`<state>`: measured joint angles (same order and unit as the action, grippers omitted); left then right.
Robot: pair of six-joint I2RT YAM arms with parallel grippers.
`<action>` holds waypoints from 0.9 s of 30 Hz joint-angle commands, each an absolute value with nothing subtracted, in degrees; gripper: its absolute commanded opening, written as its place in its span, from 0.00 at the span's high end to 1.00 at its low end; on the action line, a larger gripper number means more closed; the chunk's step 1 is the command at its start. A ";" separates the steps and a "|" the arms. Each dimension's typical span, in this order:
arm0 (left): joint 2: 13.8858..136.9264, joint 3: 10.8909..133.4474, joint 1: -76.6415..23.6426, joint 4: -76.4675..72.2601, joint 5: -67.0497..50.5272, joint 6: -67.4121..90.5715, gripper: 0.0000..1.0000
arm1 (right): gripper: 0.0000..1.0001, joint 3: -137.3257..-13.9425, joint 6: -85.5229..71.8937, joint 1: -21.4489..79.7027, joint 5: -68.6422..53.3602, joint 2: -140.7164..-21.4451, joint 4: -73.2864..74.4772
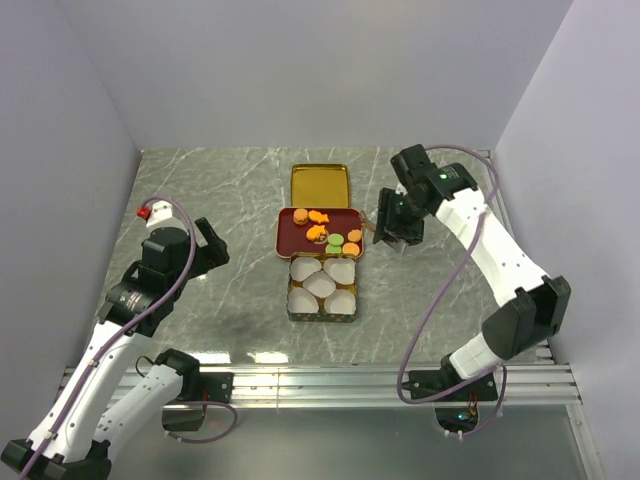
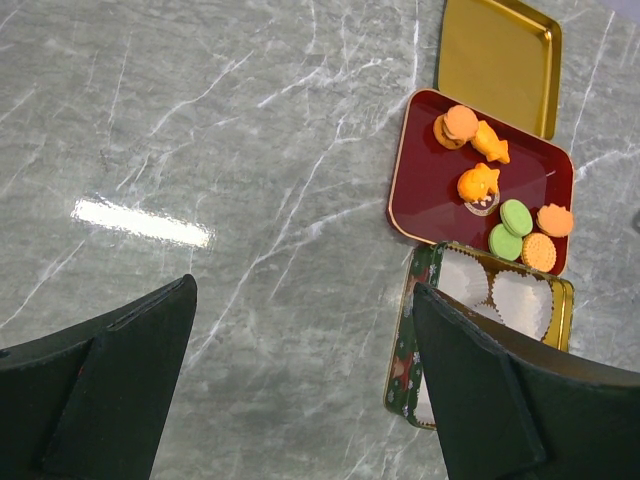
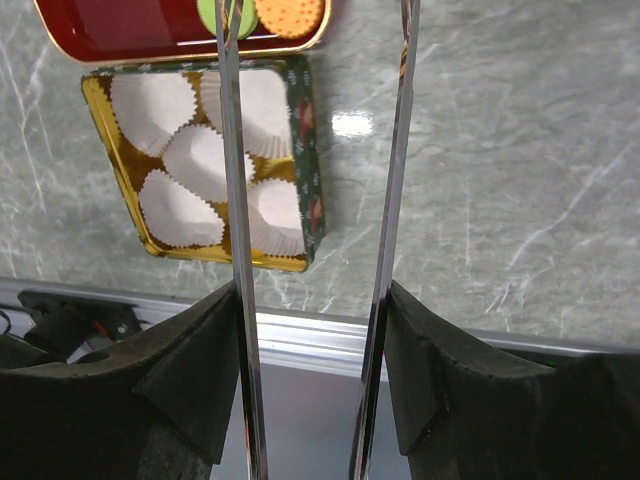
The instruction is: Pack the cookies
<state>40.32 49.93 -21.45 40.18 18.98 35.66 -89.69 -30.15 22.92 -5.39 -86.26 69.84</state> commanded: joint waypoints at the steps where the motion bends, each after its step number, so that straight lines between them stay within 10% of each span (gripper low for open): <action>1: 39.81 50.01 -21.62 39.29 19.86 36.21 0.05 | 0.39 -93.95 -30.32 25.13 -4.57 -88.76 69.61; 27: 40.52 50.01 -21.62 39.37 19.78 36.12 0.05 | 0.40 -102.39 -31.73 29.71 -2.29 -103.35 70.66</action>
<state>40.73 49.91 -21.47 40.18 19.00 35.66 -98.89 -31.68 29.32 -4.25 -102.37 69.67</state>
